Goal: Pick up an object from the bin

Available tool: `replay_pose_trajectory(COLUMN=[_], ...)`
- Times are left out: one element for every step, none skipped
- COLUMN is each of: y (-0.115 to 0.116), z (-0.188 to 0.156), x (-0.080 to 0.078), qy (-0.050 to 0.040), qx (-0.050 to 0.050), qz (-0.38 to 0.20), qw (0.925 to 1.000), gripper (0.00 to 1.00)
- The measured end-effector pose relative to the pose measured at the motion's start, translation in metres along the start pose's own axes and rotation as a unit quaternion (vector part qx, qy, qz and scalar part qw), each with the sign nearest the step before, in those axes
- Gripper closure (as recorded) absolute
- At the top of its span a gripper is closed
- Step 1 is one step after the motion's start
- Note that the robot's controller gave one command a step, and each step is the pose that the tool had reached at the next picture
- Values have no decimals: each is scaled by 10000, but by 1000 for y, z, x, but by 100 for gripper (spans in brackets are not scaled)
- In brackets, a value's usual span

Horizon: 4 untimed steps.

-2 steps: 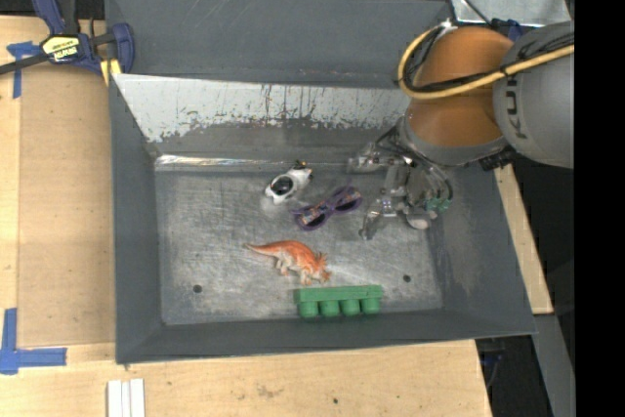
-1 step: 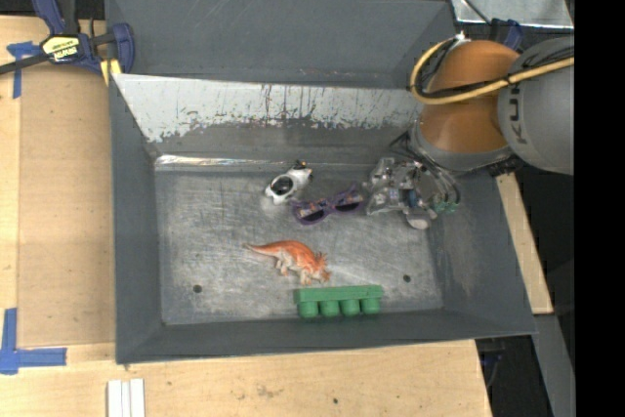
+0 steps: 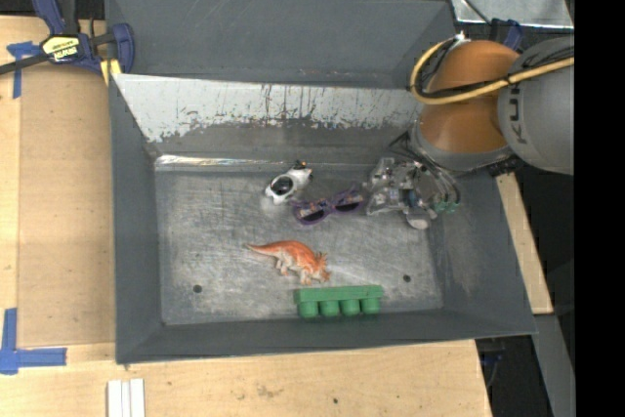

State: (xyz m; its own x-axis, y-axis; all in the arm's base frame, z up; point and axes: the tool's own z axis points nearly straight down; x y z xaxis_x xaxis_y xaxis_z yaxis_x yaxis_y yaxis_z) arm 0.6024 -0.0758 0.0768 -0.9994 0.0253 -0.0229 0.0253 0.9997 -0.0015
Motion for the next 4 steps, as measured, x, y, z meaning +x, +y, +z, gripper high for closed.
replay_pose_trajectory(y=[9,12,-7,-7], z=[-28,-83,-103,-103], x=[7,-5,58,58], qy=[129,103,100,100], qx=[-7,-8,-8,-6], qz=[-49,-52,-113,-115], qw=[9999,9999,9999,9999], gripper=[100,100,0,0])
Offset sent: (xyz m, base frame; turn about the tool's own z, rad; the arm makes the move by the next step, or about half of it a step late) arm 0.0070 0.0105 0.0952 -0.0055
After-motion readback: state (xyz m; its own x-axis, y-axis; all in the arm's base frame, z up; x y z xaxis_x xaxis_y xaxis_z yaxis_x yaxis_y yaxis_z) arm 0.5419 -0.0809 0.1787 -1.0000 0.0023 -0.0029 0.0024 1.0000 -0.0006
